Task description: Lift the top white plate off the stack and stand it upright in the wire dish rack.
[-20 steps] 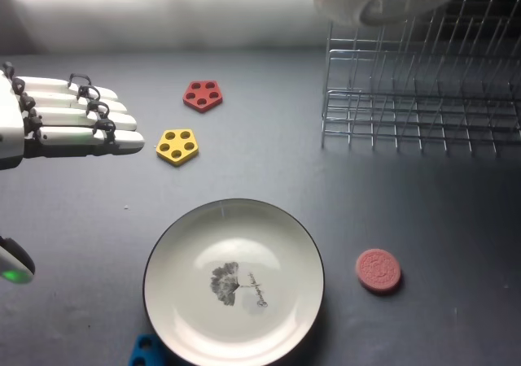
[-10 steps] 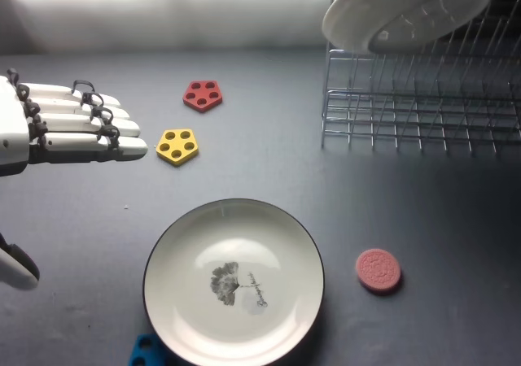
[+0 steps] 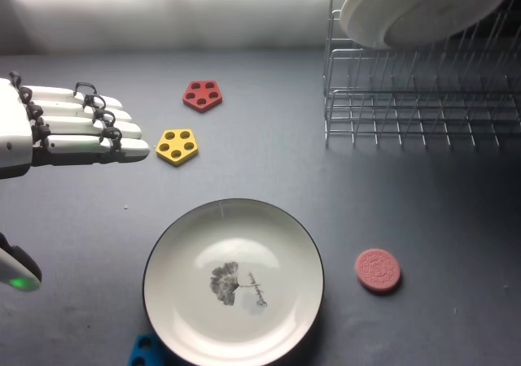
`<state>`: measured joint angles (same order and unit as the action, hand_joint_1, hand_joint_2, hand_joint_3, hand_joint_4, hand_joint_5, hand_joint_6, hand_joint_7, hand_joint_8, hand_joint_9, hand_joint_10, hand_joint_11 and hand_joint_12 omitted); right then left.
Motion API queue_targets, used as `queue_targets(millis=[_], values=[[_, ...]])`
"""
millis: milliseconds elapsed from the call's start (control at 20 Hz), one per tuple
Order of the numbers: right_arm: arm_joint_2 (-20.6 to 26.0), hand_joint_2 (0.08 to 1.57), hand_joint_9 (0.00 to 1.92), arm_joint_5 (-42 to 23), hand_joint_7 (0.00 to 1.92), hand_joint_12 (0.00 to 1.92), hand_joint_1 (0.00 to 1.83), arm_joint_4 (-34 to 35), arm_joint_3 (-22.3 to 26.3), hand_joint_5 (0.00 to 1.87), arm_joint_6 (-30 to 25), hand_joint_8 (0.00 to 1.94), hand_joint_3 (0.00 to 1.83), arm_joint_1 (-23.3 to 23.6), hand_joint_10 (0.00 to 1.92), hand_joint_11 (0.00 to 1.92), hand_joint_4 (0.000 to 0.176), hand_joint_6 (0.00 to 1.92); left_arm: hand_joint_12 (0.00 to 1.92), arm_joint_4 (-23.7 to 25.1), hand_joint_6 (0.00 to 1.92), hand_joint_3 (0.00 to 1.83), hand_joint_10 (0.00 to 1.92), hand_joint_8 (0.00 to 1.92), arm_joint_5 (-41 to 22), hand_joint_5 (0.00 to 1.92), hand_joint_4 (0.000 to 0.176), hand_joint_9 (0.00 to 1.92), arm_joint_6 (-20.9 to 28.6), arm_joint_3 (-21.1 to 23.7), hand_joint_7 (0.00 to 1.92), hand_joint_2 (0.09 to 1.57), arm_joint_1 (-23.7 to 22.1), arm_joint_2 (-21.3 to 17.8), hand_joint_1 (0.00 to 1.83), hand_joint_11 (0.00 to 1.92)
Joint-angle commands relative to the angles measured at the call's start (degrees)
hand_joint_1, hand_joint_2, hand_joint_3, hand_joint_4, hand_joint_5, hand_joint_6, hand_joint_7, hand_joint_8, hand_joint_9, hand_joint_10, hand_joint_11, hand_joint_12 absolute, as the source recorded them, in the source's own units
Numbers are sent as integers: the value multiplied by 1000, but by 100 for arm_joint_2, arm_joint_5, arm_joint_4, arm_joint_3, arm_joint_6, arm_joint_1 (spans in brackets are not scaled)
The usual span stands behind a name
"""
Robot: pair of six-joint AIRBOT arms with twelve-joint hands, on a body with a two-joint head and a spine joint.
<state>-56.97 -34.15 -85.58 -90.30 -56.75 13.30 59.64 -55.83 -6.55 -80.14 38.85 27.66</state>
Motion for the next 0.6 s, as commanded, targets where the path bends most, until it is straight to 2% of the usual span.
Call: queue_targets(millis=[0,300,400,450,550], values=[[42,1016,1310,42,1192,1261,1504,468,-71,1018,-57,367,0,63,400,1045,0,833,11,-357,3,1,1,3,-336,7,0,39,5,41,32,843,-116,-15,330,72],[-299,1016,1310,199,1186,1261,1504,399,-307,1018,-219,379,0,228,399,1045,0,832,11,-348,2,1,1,2,-340,10,0,39,5,42,35,844,-117,-15,333,72],[-443,1016,1306,225,1197,1282,1504,373,-457,1021,-348,369,0,239,426,1035,0,801,13,-336,4,1,4,5,-342,16,0,47,6,42,43,845,-117,-14,340,76],[-521,1020,1314,240,1207,1294,1505,351,-554,982,-425,350,0,248,404,1027,0,861,14,-336,0,0,2,0,-341,1,0,46,9,42,32,841,-117,-14,326,78],[-636,1020,1317,264,1205,1295,1505,299,-703,980,-645,354,0,248,399,1026,0,864,13,-336,0,0,1,0,-340,0,0,45,10,42,30,841,-120,-13,323,77]])
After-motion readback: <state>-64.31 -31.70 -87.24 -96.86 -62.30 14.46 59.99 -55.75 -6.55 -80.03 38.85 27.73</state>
